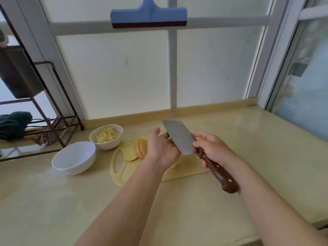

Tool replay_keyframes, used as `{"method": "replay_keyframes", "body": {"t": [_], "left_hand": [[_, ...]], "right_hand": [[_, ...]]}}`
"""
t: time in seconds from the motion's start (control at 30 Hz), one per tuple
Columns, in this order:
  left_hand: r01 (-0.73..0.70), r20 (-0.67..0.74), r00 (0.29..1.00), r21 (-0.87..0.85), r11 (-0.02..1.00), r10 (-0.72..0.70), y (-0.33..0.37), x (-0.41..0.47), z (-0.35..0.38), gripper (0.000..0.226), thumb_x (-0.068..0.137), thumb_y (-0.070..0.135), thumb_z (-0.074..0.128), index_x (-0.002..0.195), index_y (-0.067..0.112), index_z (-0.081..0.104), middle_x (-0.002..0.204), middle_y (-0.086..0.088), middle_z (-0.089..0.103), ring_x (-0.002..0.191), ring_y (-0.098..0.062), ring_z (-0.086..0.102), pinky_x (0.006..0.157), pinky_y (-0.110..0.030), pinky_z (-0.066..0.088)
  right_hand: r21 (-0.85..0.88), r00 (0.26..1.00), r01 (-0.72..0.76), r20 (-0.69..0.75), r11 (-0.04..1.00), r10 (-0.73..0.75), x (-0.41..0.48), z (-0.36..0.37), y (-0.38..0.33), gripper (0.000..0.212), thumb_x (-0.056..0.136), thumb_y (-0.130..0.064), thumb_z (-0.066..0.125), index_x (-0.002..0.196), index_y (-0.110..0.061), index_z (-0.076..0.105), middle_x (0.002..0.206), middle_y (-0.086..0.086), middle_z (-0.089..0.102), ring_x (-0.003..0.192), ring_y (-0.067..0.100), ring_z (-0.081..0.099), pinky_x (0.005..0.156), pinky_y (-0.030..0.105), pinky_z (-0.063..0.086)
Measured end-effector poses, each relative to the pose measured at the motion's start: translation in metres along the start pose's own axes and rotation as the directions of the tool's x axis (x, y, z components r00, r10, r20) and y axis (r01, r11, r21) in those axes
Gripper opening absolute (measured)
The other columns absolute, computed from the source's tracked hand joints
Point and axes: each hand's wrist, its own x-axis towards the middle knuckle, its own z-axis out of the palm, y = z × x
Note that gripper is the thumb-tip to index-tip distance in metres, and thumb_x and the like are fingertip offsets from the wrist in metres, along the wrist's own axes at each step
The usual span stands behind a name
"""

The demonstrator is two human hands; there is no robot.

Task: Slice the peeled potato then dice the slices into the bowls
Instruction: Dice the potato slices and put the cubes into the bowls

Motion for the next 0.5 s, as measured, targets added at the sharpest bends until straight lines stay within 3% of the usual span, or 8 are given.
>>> {"method": "replay_keyframes", "body": {"t": [0.23,0.3,0.33,0.37,0.43,0.47,0.5], "left_hand": [[-0.042,-0.055,0.997,0.117,0.992,0.049,0.01,0.0,-0.004,0.051,0.102,0.032,0.036,0.121,-0.013,0.052,0.116,-0.031,0.063,0.106,-0.043,0.064,0.094,-0.049,0.052],[-0.068,-0.154,0.98,0.337,0.939,0.126,0.005,-0.003,-0.003,0.036,0.099,0.022,0.043,0.109,-0.01,0.059,0.103,-0.026,0.067,0.094,-0.038,0.068,0.086,-0.046,0.057],[-0.075,-0.182,0.964,0.517,0.852,0.195,0.001,-0.006,-0.004,0.027,0.096,0.017,0.048,0.102,-0.005,0.062,0.096,-0.022,0.068,0.088,-0.033,0.068,0.082,-0.044,0.058],[-0.083,-0.161,0.945,0.726,0.683,0.286,-0.003,-0.011,-0.007,0.019,0.093,0.014,0.052,0.097,0.0,0.064,0.094,-0.018,0.068,0.083,-0.028,0.067,0.079,-0.041,0.057],[-0.132,0.081,0.908,0.986,0.099,0.411,-0.007,-0.02,-0.019,0.014,0.09,0.014,0.056,0.099,0.011,0.066,0.094,-0.005,0.068,0.081,-0.019,0.064,0.077,-0.034,0.055],[-0.166,0.229,0.89,0.968,-0.187,0.394,-0.008,-0.023,-0.026,0.018,0.088,0.017,0.057,0.104,0.014,0.066,0.095,0.0,0.066,0.084,-0.016,0.062,0.079,-0.031,0.053],[-0.194,0.338,0.877,0.9,-0.391,0.341,-0.007,-0.025,-0.033,0.024,0.087,0.021,0.058,0.109,0.015,0.064,0.097,0.002,0.063,0.087,-0.016,0.059,0.08,-0.029,0.05]], "right_hand": [[-0.105,0.99,0.028,-0.133,0.994,-0.042,0.008,-0.028,0.003,0.045,0.097,-0.007,0.052,0.137,-0.025,0.058,0.052,0.005,0.057,0.035,0.021,0.049,0.038,0.023,0.04],[-0.137,0.979,0.033,-0.193,0.99,-0.06,0.009,-0.042,0.004,0.046,0.094,-0.005,0.052,0.135,-0.025,0.058,0.052,0.004,0.059,0.036,0.021,0.05,0.038,0.023,0.041],[-0.153,0.973,0.033,-0.222,0.988,-0.067,0.01,-0.049,0.004,0.046,0.094,-0.004,0.052,0.134,-0.025,0.057,0.054,0.005,0.06,0.036,0.02,0.05,0.037,0.023,0.041],[-0.174,0.967,0.03,-0.245,0.984,-0.072,0.01,-0.057,0.004,0.048,0.093,-0.004,0.052,0.135,-0.026,0.056,0.057,0.006,0.061,0.036,0.02,0.051,0.037,0.024,0.043],[-0.227,0.961,0.014,-0.267,0.974,-0.076,0.013,-0.072,0.007,0.051,0.093,-0.005,0.051,0.138,-0.027,0.055,0.065,0.009,0.064,0.038,0.021,0.053,0.041,0.028,0.047],[-0.257,0.96,0.002,-0.271,0.966,-0.074,0.015,-0.078,0.007,0.052,0.092,-0.006,0.05,0.139,-0.027,0.054,0.069,0.011,0.066,0.04,0.022,0.055,0.045,0.03,0.05],[-0.289,0.96,-0.01,-0.272,0.957,-0.072,0.016,-0.084,0.008,0.053,0.092,-0.006,0.05,0.14,-0.028,0.054,0.072,0.012,0.067,0.041,0.023,0.057,0.048,0.032,0.052]]}}
